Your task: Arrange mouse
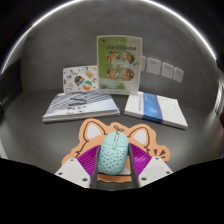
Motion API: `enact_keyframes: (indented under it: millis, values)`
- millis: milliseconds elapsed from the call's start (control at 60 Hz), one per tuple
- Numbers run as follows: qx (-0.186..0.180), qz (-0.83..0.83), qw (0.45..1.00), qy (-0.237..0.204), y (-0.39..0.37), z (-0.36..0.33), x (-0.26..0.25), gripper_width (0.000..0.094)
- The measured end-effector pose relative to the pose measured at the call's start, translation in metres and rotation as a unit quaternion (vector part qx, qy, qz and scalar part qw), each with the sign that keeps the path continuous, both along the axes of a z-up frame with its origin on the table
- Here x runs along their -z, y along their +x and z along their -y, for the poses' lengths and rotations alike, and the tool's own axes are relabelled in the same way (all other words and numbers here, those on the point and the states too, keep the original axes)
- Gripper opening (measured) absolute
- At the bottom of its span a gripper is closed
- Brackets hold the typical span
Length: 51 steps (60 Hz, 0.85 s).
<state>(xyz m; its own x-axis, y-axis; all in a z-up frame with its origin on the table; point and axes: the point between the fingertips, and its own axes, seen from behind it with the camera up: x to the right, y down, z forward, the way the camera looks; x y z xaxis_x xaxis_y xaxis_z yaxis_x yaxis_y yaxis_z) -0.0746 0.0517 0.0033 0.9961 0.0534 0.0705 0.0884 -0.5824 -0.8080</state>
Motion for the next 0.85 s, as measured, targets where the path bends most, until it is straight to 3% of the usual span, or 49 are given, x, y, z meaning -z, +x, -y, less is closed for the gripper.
enact_keyframes:
  millis: [217,233,283,333,383,517,667,850]
  values:
    - [0.014,-0.052,0.998,0.012,0.005,-0.003,0.011,0.0515]
    - [0.017,-0.058,0.998,0.012,0.005,-0.003,0.011,0.0575]
    - [0.025,-0.078,0.997,0.009,0.005,-0.005,0.011,0.0602]
    - [0.02,-0.088,0.996,0.003,0.0,-0.004,0.009,0.0689]
    - [0.013,-0.086,0.996,-0.004,-0.001,-0.001,0.005,0.0855]
    - [0.007,-0.095,0.995,0.025,0.005,0.011,-0.033,0.0843]
    - [-0.033,-0.074,0.995,0.058,0.028,0.062,-0.08,0.085]
    - [-0.077,-0.045,0.995,0.054,0.071,0.156,-0.089,0.0845]
